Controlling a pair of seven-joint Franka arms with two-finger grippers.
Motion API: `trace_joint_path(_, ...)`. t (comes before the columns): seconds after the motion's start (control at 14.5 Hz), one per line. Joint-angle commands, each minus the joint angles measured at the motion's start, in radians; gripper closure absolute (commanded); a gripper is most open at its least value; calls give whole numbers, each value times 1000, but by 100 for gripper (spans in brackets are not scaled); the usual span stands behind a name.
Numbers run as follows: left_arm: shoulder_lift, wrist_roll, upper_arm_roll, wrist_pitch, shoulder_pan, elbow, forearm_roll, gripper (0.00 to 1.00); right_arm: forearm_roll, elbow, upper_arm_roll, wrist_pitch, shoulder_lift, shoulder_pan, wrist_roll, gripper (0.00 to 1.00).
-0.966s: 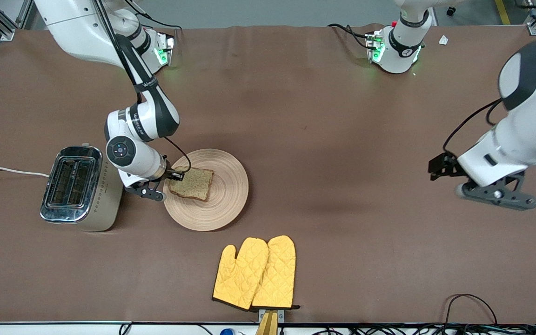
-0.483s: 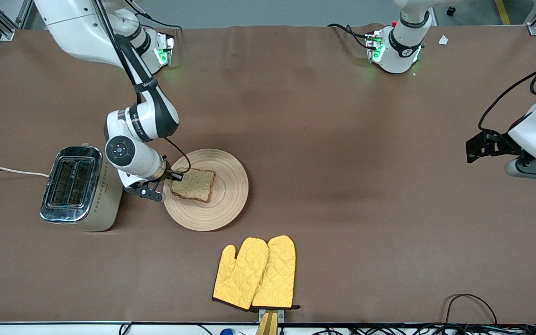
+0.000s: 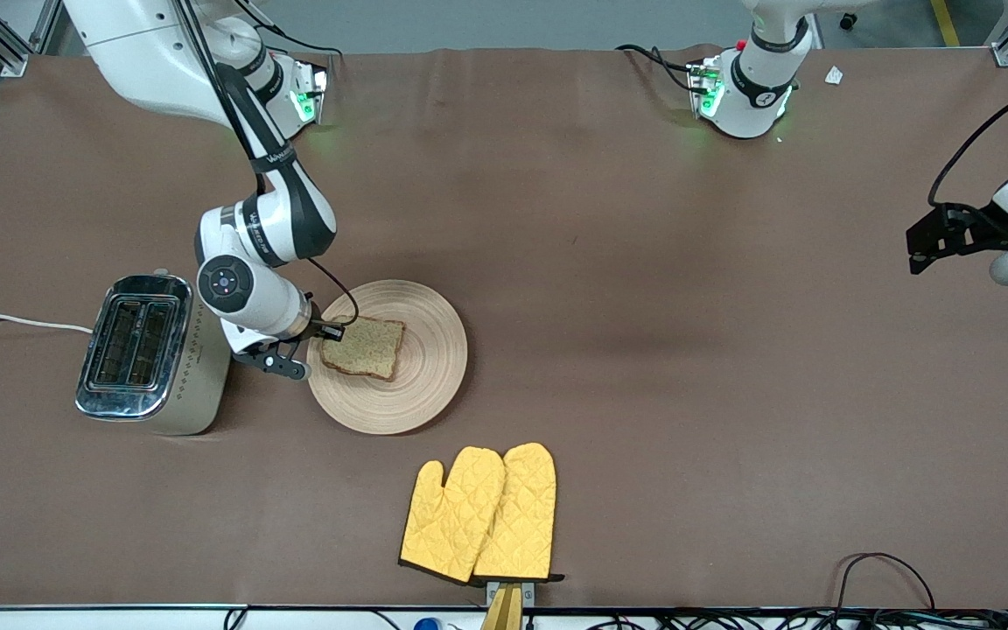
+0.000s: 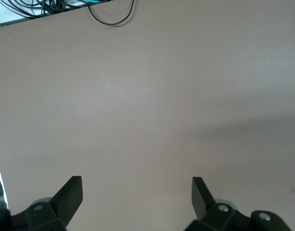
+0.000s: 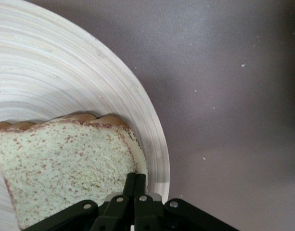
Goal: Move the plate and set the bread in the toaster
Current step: 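Lift the bread slice with the right gripper and carry it above the toaster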
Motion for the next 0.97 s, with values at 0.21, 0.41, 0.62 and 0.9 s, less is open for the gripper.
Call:
trace_joint_path(0.21, -42, 7, 46, 7, -46, -45, -16, 0, 1, 109, 4, -186, -30, -6, 11, 100)
trace_joint_path(0.41, -36, 10, 43, 17, -46, -39, -14, 0, -4, 201, 2, -307, -28, -4, 11, 100)
trace_joint_path(0.62, -33, 13, 40, 12, -44, -36, -17, 0, -56, 296, 2, -441, -30, 7, 11, 100)
trace_joint_path(0.9, -34, -2, 46, -29, -35, -36, -123, 0, -175, 409, 5, -591, -30, 19, 3, 100)
